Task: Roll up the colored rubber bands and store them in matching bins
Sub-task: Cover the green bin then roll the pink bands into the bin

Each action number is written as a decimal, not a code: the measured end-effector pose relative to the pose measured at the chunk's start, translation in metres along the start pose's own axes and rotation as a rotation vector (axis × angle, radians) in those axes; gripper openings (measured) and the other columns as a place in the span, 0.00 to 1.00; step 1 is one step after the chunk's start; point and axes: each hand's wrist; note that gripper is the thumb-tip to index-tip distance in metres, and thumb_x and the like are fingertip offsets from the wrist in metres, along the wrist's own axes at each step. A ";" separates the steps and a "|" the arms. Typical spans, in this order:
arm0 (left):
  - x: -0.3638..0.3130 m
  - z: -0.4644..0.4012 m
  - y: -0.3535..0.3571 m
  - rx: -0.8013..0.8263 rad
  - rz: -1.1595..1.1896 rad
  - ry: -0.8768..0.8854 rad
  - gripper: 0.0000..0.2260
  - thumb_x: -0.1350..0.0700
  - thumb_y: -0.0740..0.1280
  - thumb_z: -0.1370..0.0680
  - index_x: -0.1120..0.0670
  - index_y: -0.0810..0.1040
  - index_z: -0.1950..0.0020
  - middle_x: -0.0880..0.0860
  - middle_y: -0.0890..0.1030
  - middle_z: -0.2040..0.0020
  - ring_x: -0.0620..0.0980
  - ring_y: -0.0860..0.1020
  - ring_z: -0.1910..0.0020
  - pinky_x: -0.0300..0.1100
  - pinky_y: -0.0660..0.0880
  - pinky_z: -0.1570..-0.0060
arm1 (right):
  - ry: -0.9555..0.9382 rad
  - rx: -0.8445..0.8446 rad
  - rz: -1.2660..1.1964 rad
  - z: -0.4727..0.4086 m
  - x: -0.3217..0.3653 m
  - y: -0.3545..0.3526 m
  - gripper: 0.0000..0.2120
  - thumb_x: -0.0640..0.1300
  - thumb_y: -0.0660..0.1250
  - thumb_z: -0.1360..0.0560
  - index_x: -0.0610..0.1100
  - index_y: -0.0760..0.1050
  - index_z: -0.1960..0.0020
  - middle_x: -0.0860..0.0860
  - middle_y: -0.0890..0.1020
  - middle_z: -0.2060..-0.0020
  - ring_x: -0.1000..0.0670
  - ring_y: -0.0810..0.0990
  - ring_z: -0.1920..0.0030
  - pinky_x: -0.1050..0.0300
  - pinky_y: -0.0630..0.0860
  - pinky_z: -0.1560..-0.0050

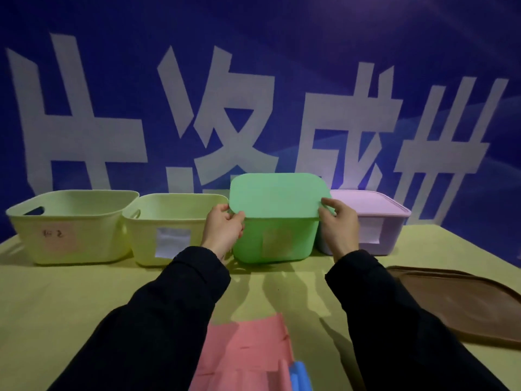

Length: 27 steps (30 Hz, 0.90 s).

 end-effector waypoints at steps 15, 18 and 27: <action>0.030 -0.038 0.000 -0.014 -0.769 0.283 0.25 0.45 0.64 0.18 0.55 0.66 0.24 0.58 0.82 0.45 0.56 0.80 0.48 0.49 0.78 0.48 | -0.035 0.164 0.368 -0.038 -0.024 0.027 0.24 0.61 0.64 0.22 0.48 0.76 0.33 0.47 0.80 0.36 0.41 0.78 0.37 0.47 0.74 0.37; 0.030 -0.035 -0.006 -0.013 -0.850 0.373 0.23 0.45 0.64 0.18 0.54 0.69 0.26 0.54 0.79 0.43 0.52 0.78 0.46 0.48 0.78 0.45 | -0.075 0.161 0.379 -0.035 -0.024 0.029 0.23 0.61 0.63 0.22 0.48 0.77 0.34 0.47 0.80 0.36 0.42 0.78 0.38 0.47 0.74 0.39; 0.030 -0.040 -0.010 0.001 -1.097 0.583 0.21 0.46 0.64 0.18 0.54 0.72 0.27 0.54 0.74 0.32 0.52 0.73 0.33 0.48 0.71 0.32 | -0.050 0.179 0.265 -0.037 -0.023 0.025 0.17 0.56 0.66 0.24 0.49 0.80 0.39 0.49 0.83 0.43 0.45 0.81 0.44 0.48 0.77 0.41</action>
Point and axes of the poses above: each hand's wrist, its own z-axis away from the middle knuckle, its own y-axis out of the palm, x = y × z
